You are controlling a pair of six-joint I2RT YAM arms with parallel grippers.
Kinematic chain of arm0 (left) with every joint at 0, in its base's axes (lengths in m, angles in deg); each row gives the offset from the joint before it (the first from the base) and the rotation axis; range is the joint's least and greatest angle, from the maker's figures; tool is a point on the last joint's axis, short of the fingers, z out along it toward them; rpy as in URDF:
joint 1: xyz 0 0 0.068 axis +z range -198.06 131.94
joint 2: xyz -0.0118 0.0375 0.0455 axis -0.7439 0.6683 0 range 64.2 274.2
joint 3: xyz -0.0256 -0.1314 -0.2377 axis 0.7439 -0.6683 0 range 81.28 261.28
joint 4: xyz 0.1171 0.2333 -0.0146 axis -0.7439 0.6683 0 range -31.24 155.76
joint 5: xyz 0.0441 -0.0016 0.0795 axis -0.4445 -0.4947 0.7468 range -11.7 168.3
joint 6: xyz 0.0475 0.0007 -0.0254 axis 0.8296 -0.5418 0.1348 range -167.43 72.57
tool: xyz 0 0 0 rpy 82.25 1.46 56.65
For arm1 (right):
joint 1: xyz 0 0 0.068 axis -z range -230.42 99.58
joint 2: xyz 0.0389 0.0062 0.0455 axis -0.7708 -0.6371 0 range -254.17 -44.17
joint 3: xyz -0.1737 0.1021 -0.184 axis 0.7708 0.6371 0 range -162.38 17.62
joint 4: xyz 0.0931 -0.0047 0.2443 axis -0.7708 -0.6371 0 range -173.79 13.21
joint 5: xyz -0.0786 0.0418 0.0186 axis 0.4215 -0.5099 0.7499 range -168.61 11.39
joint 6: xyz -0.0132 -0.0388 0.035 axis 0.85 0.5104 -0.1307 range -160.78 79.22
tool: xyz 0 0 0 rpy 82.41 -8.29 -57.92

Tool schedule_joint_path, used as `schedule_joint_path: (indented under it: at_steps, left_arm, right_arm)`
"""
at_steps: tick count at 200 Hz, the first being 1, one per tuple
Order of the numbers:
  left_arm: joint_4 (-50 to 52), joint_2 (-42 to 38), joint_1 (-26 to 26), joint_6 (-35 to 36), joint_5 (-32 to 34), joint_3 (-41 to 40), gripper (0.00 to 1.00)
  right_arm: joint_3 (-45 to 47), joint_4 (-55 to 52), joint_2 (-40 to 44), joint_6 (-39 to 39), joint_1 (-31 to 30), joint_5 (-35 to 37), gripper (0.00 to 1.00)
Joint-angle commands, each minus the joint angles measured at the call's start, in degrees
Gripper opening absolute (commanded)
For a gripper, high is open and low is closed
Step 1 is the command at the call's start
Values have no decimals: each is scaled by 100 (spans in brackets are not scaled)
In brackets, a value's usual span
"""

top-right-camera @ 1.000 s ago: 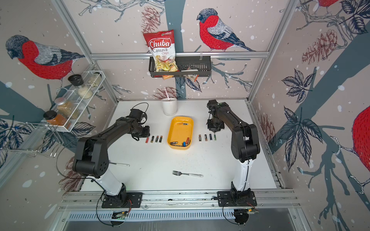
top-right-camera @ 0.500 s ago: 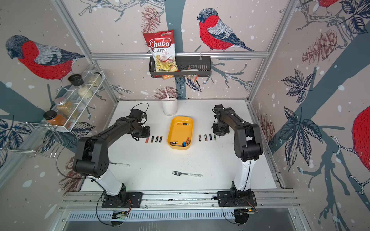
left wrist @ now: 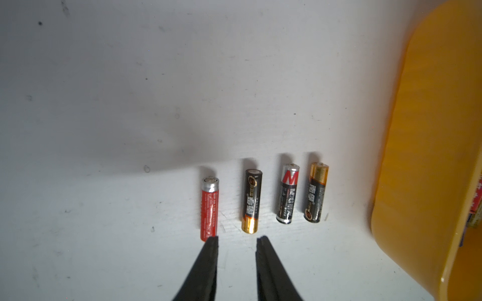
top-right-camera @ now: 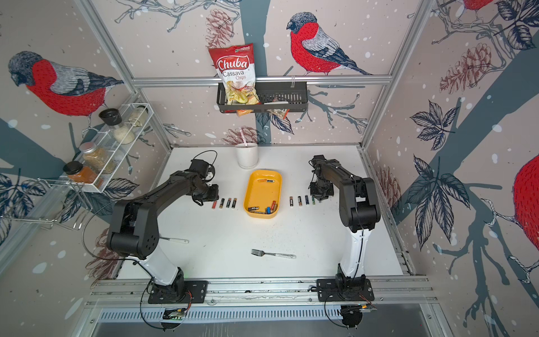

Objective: Take the batteries out of the storage box
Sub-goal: Place the battery at the center of the board.

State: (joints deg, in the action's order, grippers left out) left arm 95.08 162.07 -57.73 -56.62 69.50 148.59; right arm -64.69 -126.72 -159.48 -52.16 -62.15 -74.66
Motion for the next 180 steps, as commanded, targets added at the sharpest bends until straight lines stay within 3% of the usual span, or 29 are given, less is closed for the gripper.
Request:
schedule_joint_path:
  at_steps: [1,89,180]
  left_arm:
    - [50,21,-8,-48,10,52,30]
    - [85,13,-17,-44,39,69,30]
    - [110,-2,-26,-48,36,105,30]
  right_arm:
    - [-5,9,-44,165,-8,35,18]
    - [109,77,-102,221,-49,53,18]
    - [72,50,-76,215,-31,89,24]
